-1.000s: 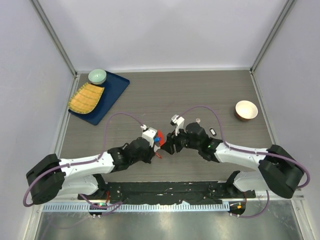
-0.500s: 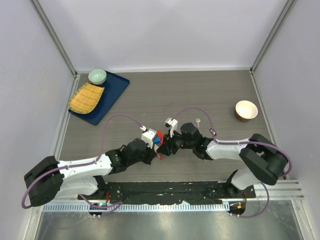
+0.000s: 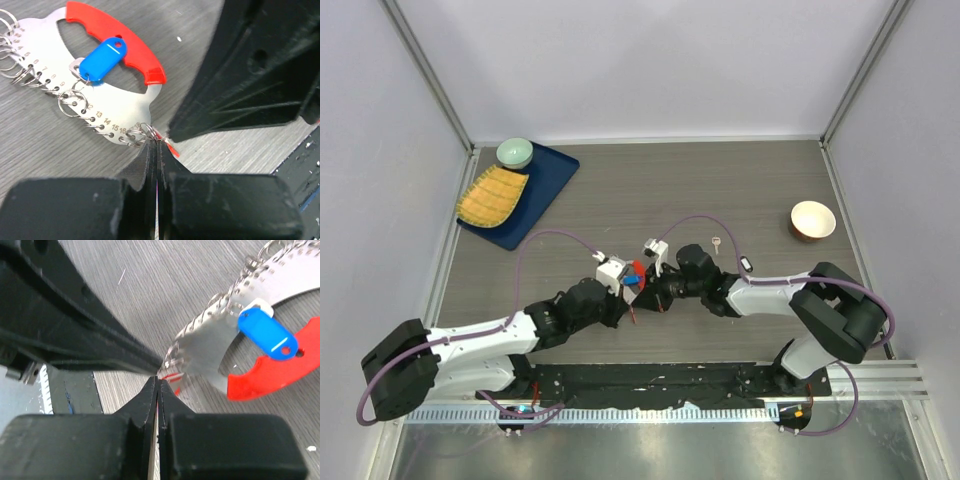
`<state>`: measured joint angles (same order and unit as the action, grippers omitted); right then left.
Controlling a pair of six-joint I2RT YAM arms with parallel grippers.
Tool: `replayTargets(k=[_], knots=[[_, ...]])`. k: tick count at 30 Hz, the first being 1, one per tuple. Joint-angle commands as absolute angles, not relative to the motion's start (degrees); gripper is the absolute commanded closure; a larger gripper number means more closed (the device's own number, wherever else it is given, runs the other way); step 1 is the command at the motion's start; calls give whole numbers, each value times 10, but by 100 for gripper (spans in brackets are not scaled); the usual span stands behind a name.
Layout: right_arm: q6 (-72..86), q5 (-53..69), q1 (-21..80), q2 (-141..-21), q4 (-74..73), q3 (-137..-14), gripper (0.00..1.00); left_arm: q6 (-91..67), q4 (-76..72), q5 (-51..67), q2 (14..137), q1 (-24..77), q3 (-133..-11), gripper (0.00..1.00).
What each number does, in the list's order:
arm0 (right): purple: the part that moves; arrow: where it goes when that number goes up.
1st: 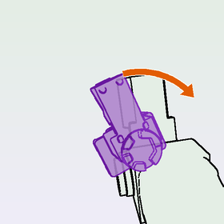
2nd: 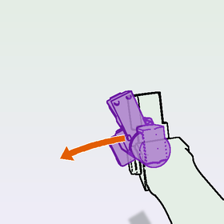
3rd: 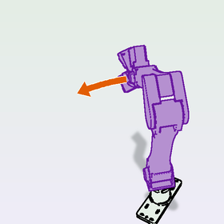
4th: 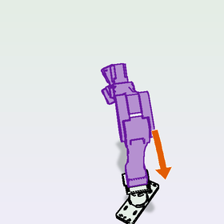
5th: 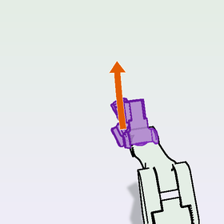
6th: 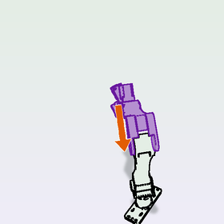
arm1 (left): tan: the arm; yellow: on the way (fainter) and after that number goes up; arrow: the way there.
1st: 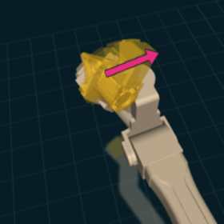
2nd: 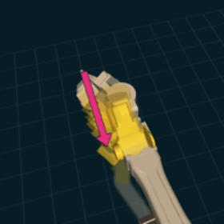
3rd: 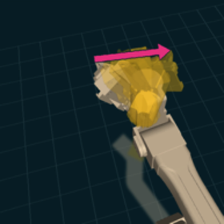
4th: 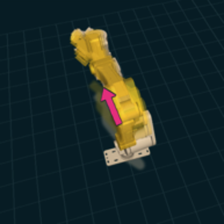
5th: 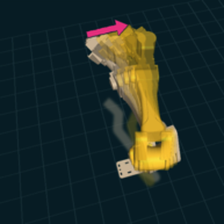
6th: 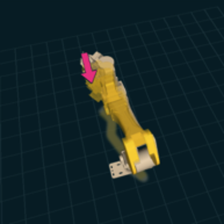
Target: Put the keys on the keyring
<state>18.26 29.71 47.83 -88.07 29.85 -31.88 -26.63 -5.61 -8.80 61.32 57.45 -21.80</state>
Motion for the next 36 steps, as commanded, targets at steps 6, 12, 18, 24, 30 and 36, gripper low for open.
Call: replayTargets(k=[6,12,18,24,30,36], knots=[[137,307,478,-850,230,-307,99,-281,-123,-47,570,519,-191,100],[134,266,478,-812,236,-307,77,-276,-134,-21,587,513,-186,100],[103,275,479,-804,260,-328,66,-270,-136,-14,595,513,-194,100],[99,297,479,-853,267,-352,65,-267,-129,-16,593,513,-199,100],[103,270,479,-876,258,-356,65,-267,-95,-40,599,513,-208,91],[106,272,482,-894,248,-364,64,-275,-84,-43,607,513,-205,64]])
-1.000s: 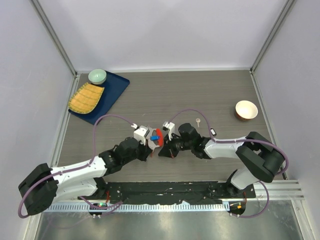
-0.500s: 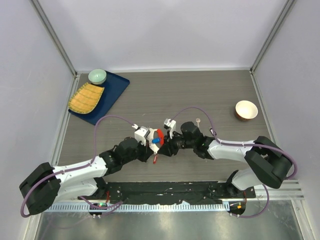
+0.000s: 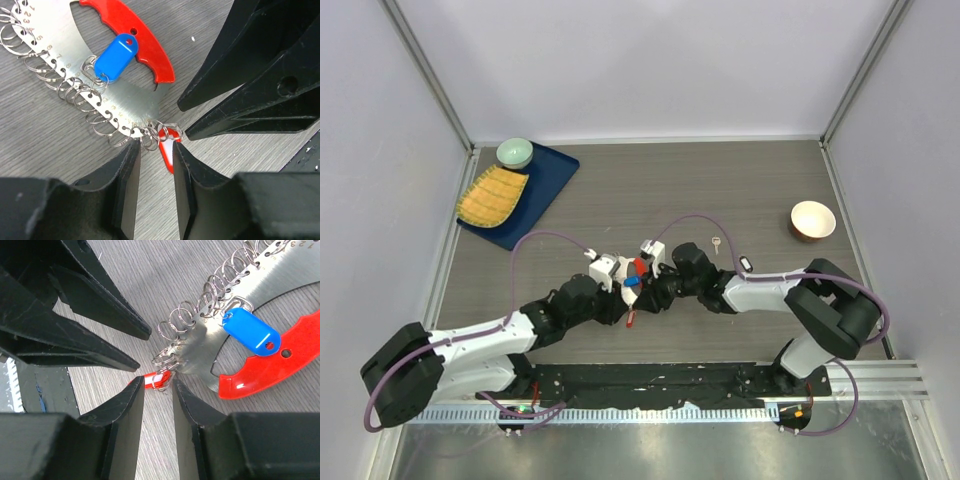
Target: Put the keys on the keyring
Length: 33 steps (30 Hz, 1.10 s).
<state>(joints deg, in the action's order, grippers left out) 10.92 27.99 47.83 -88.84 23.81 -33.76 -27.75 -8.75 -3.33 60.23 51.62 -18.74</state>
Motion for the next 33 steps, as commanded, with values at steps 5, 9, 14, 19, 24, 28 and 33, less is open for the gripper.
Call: replayTargets(k=[5,9,14,19,24,28,33], knots=[[113,250,483,-893,234,-367,64,-285,-62,-45,621,516,-208,59],[118,226,483,-879,233,-355,64,-289,-46,-75,631,529,-221,59],[127,220,483,-866,233,-348,64,-287,-42,-92,655,548,-241,60],[133,221,483,-862,236,-346,64,-283,-32,-112,676,564,-251,56],[134,220,483,-860,236,-345,64,-280,-6,-151,698,573,-267,55],[134,218,483,-859,234,-345,64,-283,18,-180,708,574,-274,60],[136,223,483,-860,233,-344,64,-312,40,-225,710,574,-275,75]])
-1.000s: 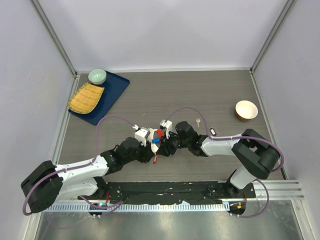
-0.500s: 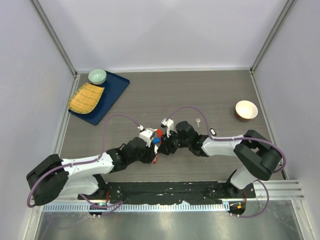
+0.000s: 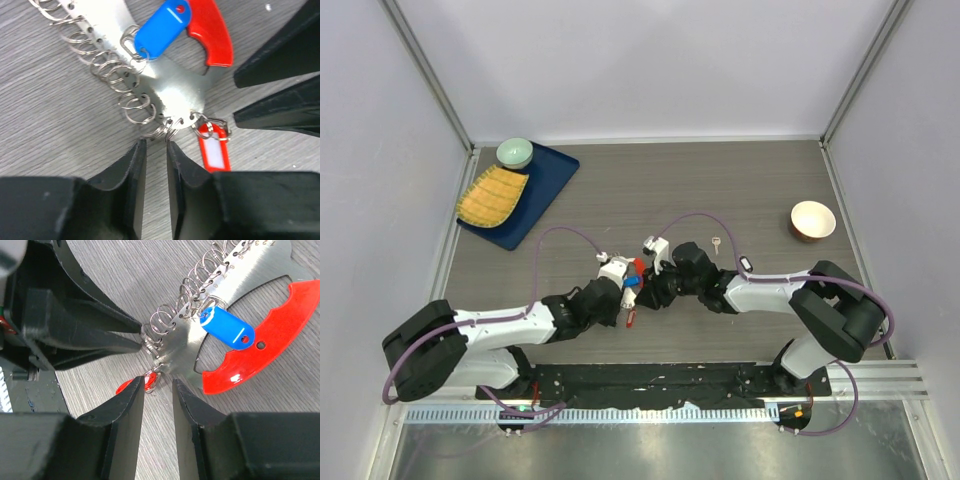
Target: Put the keys on the keyring
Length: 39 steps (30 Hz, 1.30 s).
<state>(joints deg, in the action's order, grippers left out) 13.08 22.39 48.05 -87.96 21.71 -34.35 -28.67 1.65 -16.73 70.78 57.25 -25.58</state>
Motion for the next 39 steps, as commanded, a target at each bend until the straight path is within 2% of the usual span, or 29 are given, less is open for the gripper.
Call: replayTargets(k=[1,9,21,27,33,36,39], knots=[[136,225,483,-861,232,-345,64,-314,46,-230,710,574,-275,79],[138,235,502,-886,230,-366,64,-329,26,-228,714,574,-268,85],[163,133,530,-939,150,-412,64,-349,4,-257,656,574,-232,83],[143,92,530,-912,95,-394,75,-346,-2,-271,625,573,-216,80],[139,28,518,-868,57,-370,78,-336,-25,-259,628,573,-217,78],[129,24,513,-856,45,-370,89,-330,-37,-246,638,573,-221,78],[125,26,512,-851,44,-371,90,-320,-66,-222,650,573,-221,77]])
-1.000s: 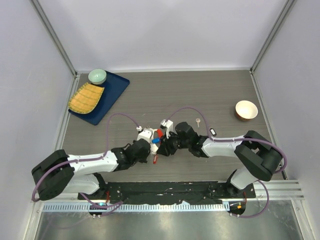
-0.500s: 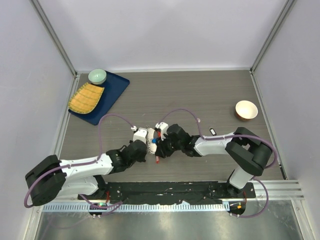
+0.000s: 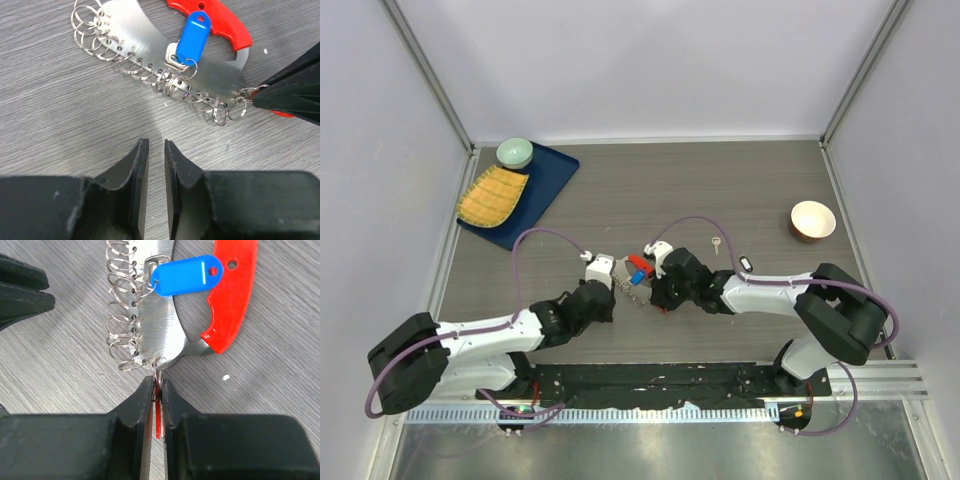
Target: Put the keys on the keyring
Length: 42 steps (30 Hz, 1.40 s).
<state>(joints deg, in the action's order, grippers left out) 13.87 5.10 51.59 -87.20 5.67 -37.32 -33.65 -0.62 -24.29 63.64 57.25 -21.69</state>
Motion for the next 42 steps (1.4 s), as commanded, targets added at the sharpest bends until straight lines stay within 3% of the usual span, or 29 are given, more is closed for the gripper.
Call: replayTargets(k=[1,16,29,42], knots=[[125,29,512,-850,43,-371,89,-319,-75,-215,656,573,-222,77],[143,61,494,-840,69,-345,92,-302,-185,-139,773,573,-272,73],[150,72,487,-833,84,-335,92,-321,-148,-144,817,573,-313,73],[151,75,485,-830,88,-331,92,-320,-142,-136,838,573,-328,93]])
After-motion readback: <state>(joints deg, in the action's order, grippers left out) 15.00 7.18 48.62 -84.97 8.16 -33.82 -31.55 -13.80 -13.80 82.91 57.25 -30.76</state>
